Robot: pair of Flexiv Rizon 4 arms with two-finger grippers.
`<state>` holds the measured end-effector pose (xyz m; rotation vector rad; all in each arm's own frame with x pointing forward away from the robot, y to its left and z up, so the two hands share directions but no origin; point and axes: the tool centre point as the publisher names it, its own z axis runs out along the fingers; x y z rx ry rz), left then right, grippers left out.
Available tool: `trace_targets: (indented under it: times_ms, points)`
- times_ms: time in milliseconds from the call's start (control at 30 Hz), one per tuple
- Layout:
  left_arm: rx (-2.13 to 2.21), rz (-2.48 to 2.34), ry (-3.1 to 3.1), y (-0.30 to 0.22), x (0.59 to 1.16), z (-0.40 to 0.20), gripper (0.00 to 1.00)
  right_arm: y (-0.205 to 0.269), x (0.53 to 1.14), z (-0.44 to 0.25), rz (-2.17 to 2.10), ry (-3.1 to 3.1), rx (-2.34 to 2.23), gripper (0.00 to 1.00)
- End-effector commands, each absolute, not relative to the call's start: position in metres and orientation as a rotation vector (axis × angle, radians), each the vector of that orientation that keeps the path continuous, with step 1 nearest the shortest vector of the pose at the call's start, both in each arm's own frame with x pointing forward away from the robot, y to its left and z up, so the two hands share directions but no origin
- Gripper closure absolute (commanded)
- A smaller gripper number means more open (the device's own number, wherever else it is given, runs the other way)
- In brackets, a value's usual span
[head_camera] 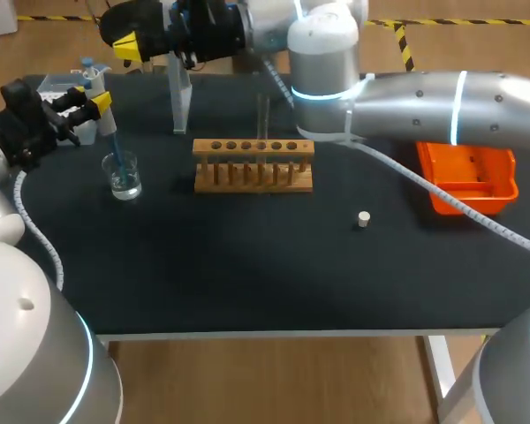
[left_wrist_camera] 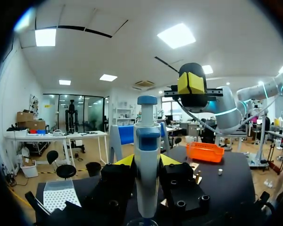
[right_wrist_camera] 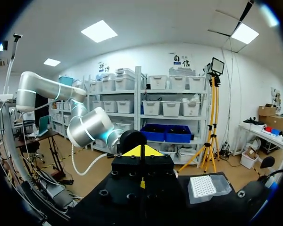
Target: Invert the test tube, pick up the pipette, mount the tip to pipette, aspirate from beaker and dispense into the tube, eject the tip, return the pipette, and cap with the stopper.
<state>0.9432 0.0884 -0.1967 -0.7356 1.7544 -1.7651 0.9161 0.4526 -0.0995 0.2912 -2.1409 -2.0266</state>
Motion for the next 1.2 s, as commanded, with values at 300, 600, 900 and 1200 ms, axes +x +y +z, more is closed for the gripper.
trace_targets:
  times_ms: [300, 600, 900, 1200]
  points:
    - [-0.735, -1.765, 1.751, 0.088, 0.943, -0.197, 1.00, 0.482, 0.928, -0.102, -1.998, -2.120, 0.326, 1.00]
    - [-0.735, -1.765, 1.751, 0.088, 0.943, -0.197, 1.00, 0.496, 0.931, -0.102, -1.999, -2.116, 0.325, 1.00]
    - [-0.735, -1.765, 1.751, 0.088, 0.943, -0.197, 1.00, 0.507, 0.931, -0.105, -1.991, -2.103, 0.322, 1.00]
    - [-0.735, -1.765, 1.751, 0.088, 0.943, -0.197, 1.00, 0.514, 0.931, -0.111, -1.981, -2.092, 0.304, 1.00]
